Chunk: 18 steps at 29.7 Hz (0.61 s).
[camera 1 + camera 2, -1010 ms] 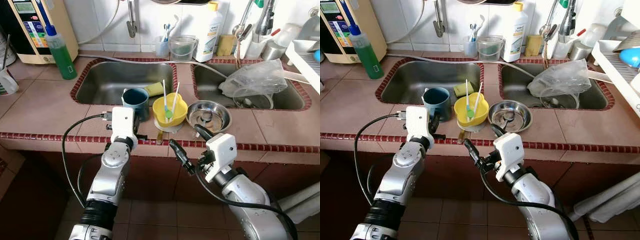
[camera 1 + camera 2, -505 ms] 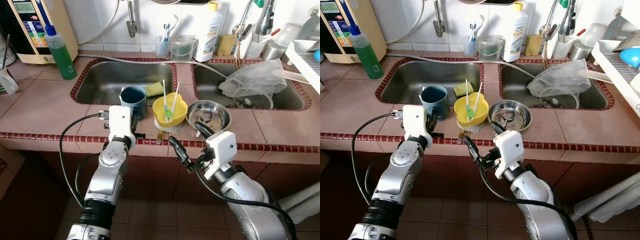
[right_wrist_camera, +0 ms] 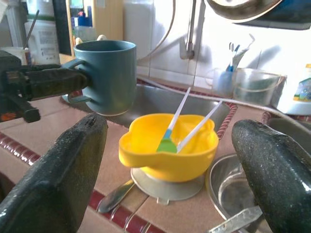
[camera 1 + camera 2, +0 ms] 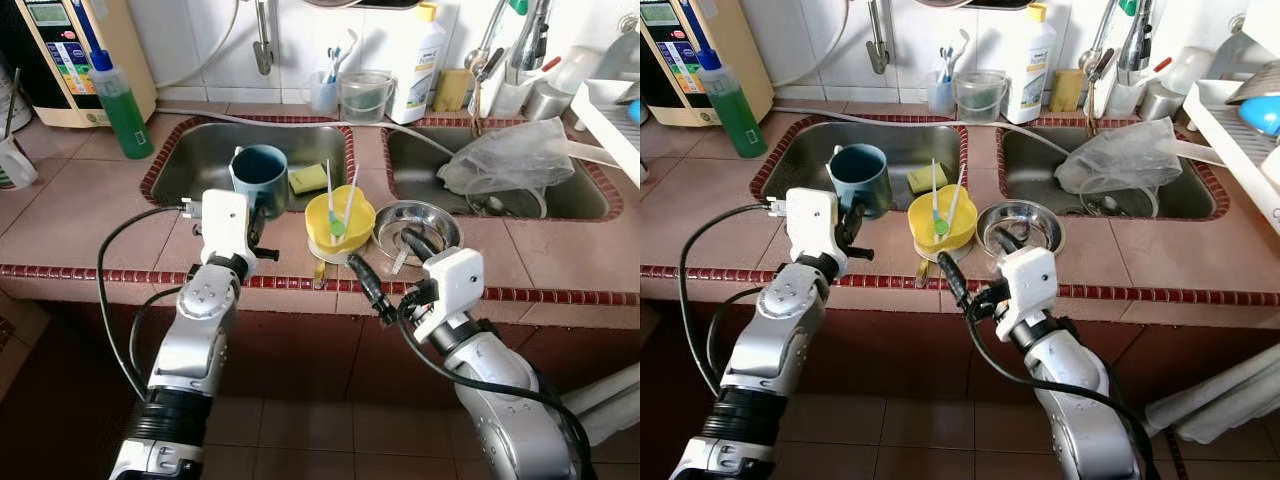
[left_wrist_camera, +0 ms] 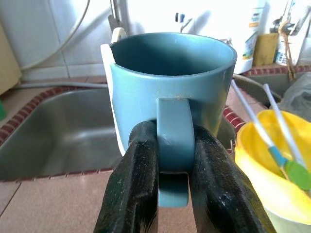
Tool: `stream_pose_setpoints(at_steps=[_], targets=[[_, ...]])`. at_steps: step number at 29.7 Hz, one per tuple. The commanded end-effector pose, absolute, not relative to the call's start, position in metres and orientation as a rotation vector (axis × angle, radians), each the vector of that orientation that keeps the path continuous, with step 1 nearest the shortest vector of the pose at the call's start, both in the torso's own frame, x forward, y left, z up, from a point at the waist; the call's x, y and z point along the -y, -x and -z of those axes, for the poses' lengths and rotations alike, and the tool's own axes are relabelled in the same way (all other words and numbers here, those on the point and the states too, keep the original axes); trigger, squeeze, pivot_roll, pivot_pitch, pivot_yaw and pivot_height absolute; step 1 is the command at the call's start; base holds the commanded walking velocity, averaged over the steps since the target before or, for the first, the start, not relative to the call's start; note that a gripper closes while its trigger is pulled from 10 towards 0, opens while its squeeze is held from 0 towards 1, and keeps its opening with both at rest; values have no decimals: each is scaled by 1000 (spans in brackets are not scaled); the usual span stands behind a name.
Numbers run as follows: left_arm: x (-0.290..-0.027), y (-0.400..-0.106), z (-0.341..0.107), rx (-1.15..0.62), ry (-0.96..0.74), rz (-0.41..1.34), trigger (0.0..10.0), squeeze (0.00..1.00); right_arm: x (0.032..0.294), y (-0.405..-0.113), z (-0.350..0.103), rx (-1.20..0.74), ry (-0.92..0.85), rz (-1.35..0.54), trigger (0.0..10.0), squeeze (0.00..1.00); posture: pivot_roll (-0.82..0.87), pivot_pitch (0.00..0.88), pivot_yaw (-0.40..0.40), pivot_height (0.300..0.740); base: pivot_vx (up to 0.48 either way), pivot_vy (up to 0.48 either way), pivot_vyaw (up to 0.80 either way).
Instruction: Kitchen organization
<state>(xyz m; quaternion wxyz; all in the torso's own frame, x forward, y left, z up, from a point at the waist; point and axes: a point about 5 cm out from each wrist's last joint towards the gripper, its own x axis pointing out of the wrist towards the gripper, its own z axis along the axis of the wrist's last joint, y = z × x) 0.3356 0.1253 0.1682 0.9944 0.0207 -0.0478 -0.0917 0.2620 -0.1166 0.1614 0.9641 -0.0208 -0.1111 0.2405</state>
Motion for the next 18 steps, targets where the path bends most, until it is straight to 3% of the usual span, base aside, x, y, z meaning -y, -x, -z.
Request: stream_pose_setpoints(at_steps=[1,6,7,8,9,18], targets=[[-127,-333,-173,106,-52,190,0,0,119,-265,-165,247,39,-461,10000,0,-127,26,34,740,0,0,0],[-132,-328,-176,112,-48,215,0,0,123,-268,-170,274,21,-424,10000,0,-123,22,36,740,0,0,0],[-131,-325,-178,121,-20,266,2941,0,125,-270,-172,287,25,-408,10000,0,-122,22,35,740,0,0,0],[-131,-324,-179,126,-10,287,9333,0,126,-270,-173,294,26,-402,10000,0,-120,22,34,740,0,0,0],[-133,-322,-183,142,9,298,10000,0,129,-272,-176,310,15,-375,10000,0,-116,23,33,740,0,0,0],[-139,-313,-195,220,68,330,10000,0,135,-276,-181,341,12,-336,10000,0,-107,32,30,740,0,0,0]])
